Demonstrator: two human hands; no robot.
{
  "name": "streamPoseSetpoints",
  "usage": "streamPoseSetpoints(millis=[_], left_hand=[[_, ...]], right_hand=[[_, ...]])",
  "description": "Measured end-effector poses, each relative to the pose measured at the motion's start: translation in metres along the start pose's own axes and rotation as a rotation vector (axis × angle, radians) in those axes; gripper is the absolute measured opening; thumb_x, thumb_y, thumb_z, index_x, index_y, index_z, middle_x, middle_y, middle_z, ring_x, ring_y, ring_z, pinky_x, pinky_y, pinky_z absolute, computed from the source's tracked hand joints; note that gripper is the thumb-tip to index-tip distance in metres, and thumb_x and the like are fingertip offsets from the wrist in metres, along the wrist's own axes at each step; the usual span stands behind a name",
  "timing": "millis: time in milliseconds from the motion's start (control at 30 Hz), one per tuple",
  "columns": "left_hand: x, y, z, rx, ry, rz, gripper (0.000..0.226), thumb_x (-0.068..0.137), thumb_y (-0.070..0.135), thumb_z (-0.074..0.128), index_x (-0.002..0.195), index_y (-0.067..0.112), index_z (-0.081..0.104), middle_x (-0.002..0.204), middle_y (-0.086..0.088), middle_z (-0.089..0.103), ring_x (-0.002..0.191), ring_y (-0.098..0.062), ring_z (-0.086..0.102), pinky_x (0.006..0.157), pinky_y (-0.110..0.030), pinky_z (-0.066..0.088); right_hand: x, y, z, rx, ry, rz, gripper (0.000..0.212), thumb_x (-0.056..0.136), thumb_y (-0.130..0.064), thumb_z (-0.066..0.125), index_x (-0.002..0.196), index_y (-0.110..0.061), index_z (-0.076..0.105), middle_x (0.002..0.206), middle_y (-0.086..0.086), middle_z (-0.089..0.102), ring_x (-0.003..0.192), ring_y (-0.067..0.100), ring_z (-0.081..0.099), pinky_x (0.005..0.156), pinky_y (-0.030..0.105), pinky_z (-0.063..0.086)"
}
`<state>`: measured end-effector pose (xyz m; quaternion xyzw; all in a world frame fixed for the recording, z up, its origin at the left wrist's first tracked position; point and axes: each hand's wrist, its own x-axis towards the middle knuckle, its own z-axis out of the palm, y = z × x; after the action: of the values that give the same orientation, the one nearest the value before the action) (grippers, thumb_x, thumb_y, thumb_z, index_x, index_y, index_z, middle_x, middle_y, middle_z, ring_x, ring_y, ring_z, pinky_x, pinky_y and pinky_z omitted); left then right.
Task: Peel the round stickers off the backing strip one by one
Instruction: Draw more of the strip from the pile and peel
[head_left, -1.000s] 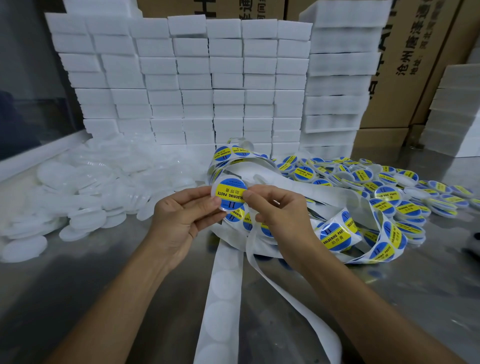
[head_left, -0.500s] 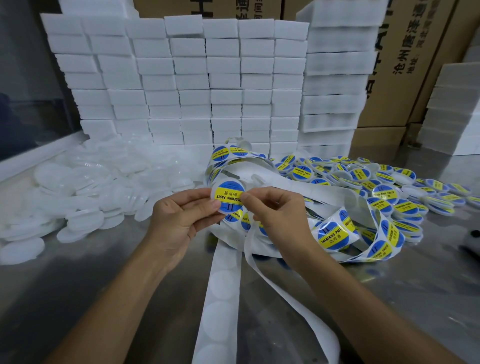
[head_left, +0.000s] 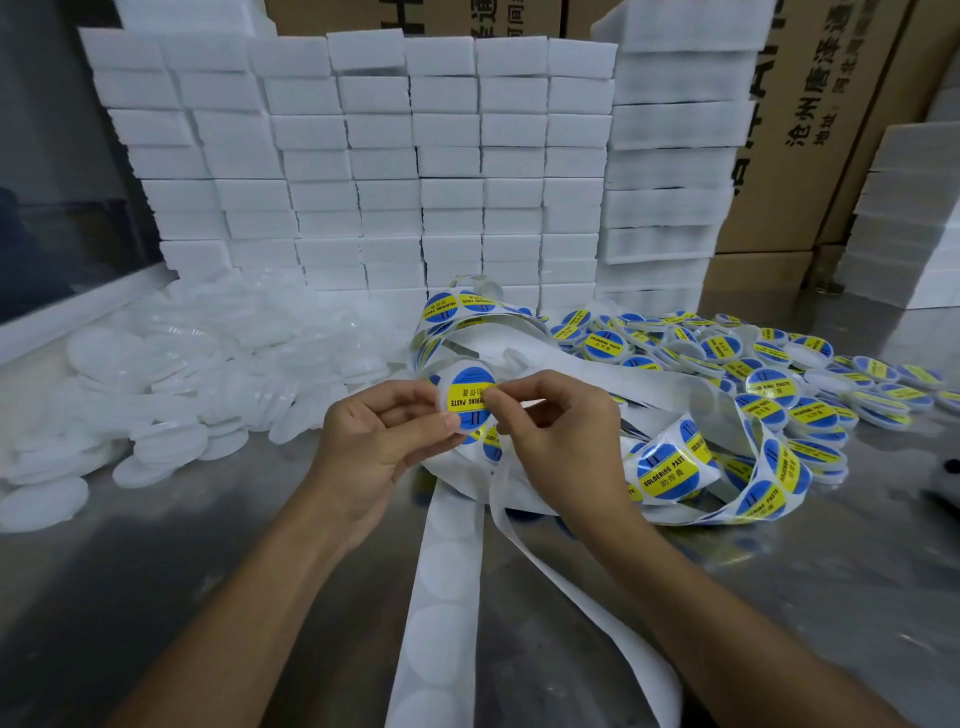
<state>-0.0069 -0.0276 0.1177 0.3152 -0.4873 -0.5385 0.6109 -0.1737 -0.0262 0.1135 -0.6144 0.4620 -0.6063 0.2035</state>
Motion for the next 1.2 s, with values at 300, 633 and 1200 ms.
streamPoseSetpoints(millis=[300, 633, 1200], left_hand=[[-0.002, -0.002, 0.005, -0.184, -0.058, -0.073, 0.026, 0.072, 0.005, 0.065, 0.092, 0.015, 0.078, 0.098, -0.014, 0.075, 0.09, -0.025, 0.074, 0.07, -0.027, 0.059], [-0.005, -0.007, 0.015, -0.189, -0.157, -0.106, 0.032, 0.071, 0.008, 0.066, 0.1, 0.014, 0.077, 0.105, -0.011, 0.074, 0.095, -0.024, 0.072, 0.072, -0.027, 0.059], [-0.002, -0.003, 0.008, -0.084, -0.08, -0.098, 0.038, 0.077, 0.014, 0.06, 0.114, 0.006, 0.066, 0.106, -0.011, 0.074, 0.093, -0.023, 0.072, 0.069, -0.029, 0.059]], right_hand=[[-0.008, -0.002, 0.007, 0.069, -0.074, -0.052, 0.041, 0.08, -0.027, 0.081, 0.118, -0.025, 0.065, 0.087, -0.012, 0.07, 0.061, 0.008, 0.068, 0.062, 0.021, 0.054], [-0.001, -0.002, 0.002, 0.186, 0.031, -0.008, 0.011, 0.095, -0.015, 0.064, 0.085, -0.016, 0.067, 0.065, -0.004, 0.069, 0.051, 0.017, 0.064, 0.051, 0.034, 0.054], [-0.003, -0.002, -0.001, 0.231, -0.182, 0.052, 0.023, 0.086, -0.015, 0.074, 0.107, -0.014, 0.065, 0.065, 0.011, 0.068, 0.058, 0.024, 0.066, 0.061, 0.038, 0.056]])
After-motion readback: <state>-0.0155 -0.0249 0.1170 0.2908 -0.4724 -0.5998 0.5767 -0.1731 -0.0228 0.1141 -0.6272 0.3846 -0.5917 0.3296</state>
